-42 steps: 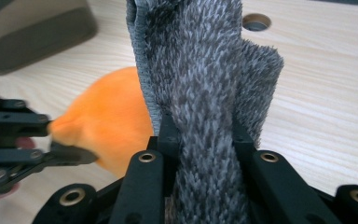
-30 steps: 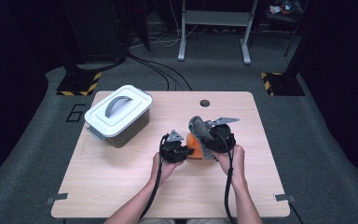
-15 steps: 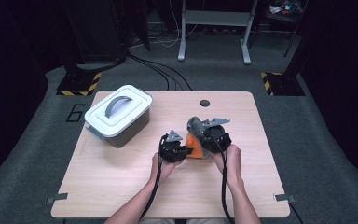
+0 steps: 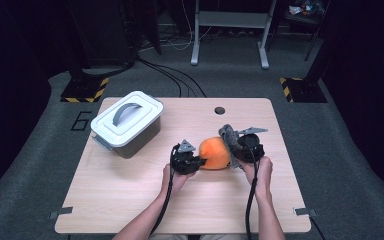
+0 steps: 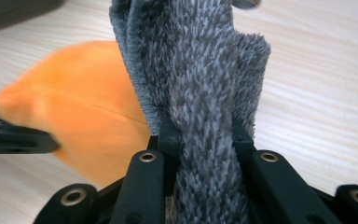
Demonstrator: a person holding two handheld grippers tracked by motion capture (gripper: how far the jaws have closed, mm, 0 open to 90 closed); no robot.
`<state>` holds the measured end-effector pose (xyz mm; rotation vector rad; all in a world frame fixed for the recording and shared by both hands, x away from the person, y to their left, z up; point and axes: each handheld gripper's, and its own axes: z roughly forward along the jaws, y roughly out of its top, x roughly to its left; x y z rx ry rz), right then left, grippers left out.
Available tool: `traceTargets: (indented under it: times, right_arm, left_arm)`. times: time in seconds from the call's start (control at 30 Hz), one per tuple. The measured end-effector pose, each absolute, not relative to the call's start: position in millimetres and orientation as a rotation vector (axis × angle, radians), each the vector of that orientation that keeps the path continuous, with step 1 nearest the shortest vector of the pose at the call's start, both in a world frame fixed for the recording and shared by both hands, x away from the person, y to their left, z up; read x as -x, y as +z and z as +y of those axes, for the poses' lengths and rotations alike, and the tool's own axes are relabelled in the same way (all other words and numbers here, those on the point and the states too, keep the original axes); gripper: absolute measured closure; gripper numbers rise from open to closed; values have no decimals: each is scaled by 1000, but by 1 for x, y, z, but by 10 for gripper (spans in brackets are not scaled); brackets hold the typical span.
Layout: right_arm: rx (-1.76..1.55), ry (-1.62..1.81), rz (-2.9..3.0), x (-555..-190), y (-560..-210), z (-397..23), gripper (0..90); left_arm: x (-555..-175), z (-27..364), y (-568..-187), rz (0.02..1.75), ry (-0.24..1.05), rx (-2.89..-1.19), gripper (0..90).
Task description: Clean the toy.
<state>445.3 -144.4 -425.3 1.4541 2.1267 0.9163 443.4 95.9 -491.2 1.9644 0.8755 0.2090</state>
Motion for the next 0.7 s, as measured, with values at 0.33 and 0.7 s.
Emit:
traceTargets:
  times: [0.33, 0.7]
  right_arm:
    - [-1614, 883, 2118, -460, -456, -169, 737]
    - [-1747, 811, 2184, -478, -493, -170, 734]
  left_arm:
    - [-442, 96, -493, 889, 202, -1957, 782]
    - [-442, 97, -493, 887, 204, -1958, 782]
